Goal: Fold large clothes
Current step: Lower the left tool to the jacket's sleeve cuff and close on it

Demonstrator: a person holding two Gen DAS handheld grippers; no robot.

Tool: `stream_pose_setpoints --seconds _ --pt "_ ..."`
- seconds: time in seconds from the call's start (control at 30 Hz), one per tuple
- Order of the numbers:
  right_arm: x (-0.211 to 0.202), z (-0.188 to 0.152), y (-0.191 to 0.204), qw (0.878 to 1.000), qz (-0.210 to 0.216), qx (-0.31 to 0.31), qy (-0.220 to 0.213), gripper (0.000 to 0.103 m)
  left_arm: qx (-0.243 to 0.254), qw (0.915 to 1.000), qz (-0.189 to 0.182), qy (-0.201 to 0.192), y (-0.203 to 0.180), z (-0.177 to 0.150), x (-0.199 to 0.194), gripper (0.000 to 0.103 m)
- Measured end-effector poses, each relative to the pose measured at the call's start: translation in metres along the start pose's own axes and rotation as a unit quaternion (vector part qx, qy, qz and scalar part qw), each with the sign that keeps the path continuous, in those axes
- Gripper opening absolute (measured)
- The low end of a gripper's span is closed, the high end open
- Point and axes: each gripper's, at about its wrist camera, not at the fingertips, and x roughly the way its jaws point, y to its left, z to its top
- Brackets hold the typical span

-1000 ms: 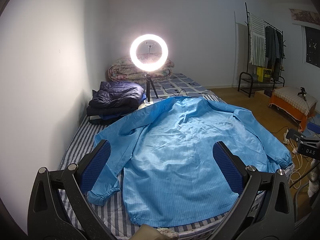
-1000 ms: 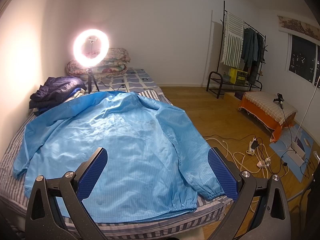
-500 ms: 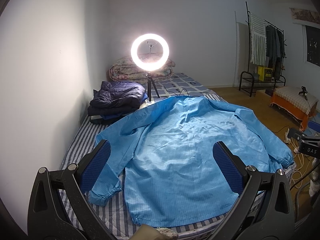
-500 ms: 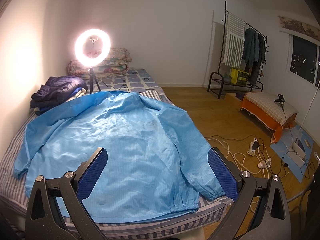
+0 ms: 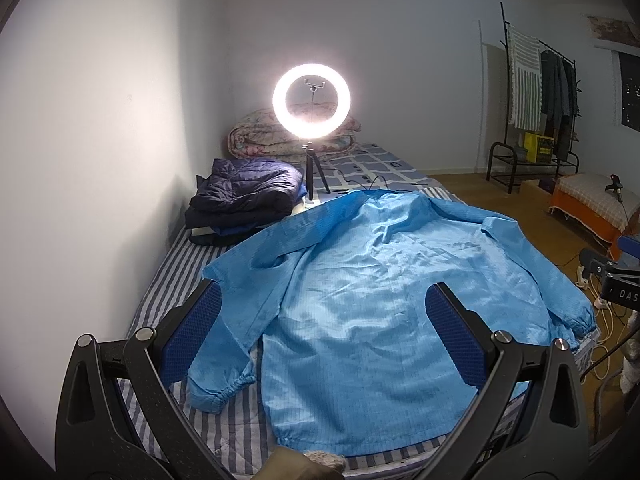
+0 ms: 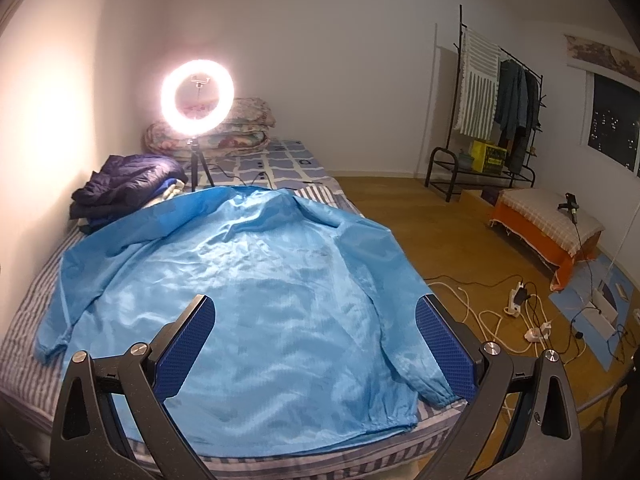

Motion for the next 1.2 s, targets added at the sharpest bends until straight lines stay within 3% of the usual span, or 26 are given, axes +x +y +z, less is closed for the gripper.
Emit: stream_pose_setpoints --seconds 0.5,0.77,0.83,0.9,1.13,1.2 --pt "0.018 0.02 0.046 0.999 0.03 -0.016 0.003 0.1 -0.002 0.9993 0.029 0.023 0.032 -0.008 0.026 0.103" --pt "0.034 0.026 0.081 0.997 0.056 -0.036 -0.03 0.1 -0.035 0.9986 0.03 0.027 0.1 -0.023 0.049 0.103" --pt "0.04 0.029 0.095 0.996 0.075 -0.05 -0.029 0.1 -0.043 0.9976 0.022 0.048 0.119 -0.03 0.059 0.096" --pt "0.046 0.03 0.106 0.994 0.086 -0.058 -0.023 0.1 -0.054 0.9954 0.023 0.076 0.137 -0.038 0.073 0.081" --pt "0.06 0.031 0.122 0.989 0.133 -0.05 0.035 0.099 -0.152 0.9733 -0.019 0.171 0.195 -0.073 0.124 0.079" --pt "0.056 0.027 0.123 0.988 0.135 -0.061 0.037 0.092 -0.169 0.9658 -0.033 0.194 0.2 -0.081 0.135 0.079"
